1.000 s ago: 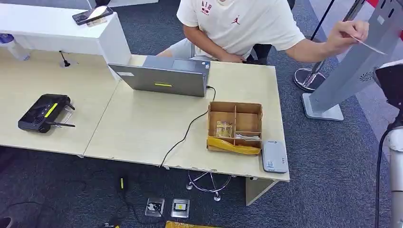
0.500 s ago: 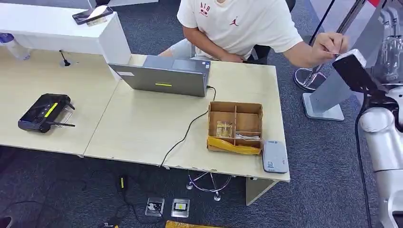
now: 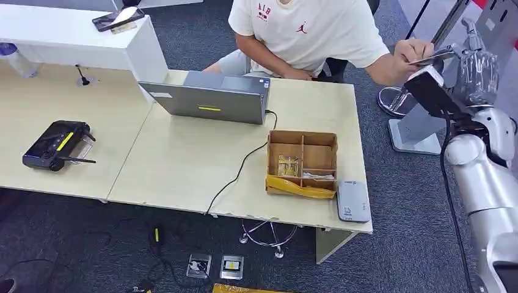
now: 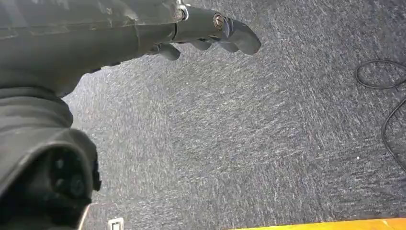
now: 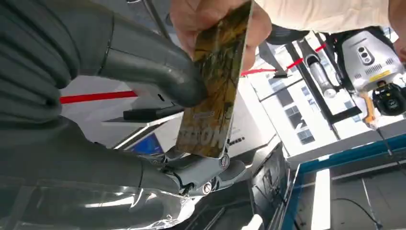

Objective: Pass the card to the sensor for recognition and then transmit it.

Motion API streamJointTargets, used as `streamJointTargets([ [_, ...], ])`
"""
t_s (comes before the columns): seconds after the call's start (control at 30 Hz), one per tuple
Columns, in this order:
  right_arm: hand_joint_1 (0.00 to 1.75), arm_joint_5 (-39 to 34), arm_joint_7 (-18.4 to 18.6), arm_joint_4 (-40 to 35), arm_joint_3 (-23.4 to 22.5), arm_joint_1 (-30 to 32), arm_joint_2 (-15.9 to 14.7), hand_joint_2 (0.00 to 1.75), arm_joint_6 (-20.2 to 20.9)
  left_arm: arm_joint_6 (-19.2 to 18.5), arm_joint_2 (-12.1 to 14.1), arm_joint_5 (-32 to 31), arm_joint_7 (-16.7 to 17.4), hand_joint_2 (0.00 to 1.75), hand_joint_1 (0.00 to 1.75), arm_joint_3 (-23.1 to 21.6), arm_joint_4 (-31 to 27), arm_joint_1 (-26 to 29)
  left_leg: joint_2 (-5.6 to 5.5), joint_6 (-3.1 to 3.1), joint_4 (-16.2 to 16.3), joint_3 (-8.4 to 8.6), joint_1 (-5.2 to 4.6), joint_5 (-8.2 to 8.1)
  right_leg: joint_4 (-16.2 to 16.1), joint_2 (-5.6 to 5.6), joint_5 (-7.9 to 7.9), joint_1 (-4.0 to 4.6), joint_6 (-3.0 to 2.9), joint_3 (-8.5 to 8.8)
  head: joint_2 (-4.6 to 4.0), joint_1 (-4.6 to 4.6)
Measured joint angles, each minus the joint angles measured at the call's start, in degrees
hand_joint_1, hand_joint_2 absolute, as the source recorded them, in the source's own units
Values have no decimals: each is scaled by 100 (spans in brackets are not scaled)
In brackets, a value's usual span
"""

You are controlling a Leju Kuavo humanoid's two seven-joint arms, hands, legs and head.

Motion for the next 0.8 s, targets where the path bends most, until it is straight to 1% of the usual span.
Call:
streamJointTargets([
  [0.73, 175, -31, -11, 184, 7, -9, 72, 175, 24, 7, 0, 15, 0, 0, 0, 0, 0, 1, 0, 0, 1, 1, 0, 0, 0, 0, 0, 0, 0, 0, 0, 0],
  [0.8, 175, -114, 59, 212, 11, 18, 72, 175, 166, 30, 0, 52, 0, 0, 0, 0, 0, 3, 2, 0, 1, 3, 0, 0, 0, 2, 0, 0, 0, -2, 0, 0],
])
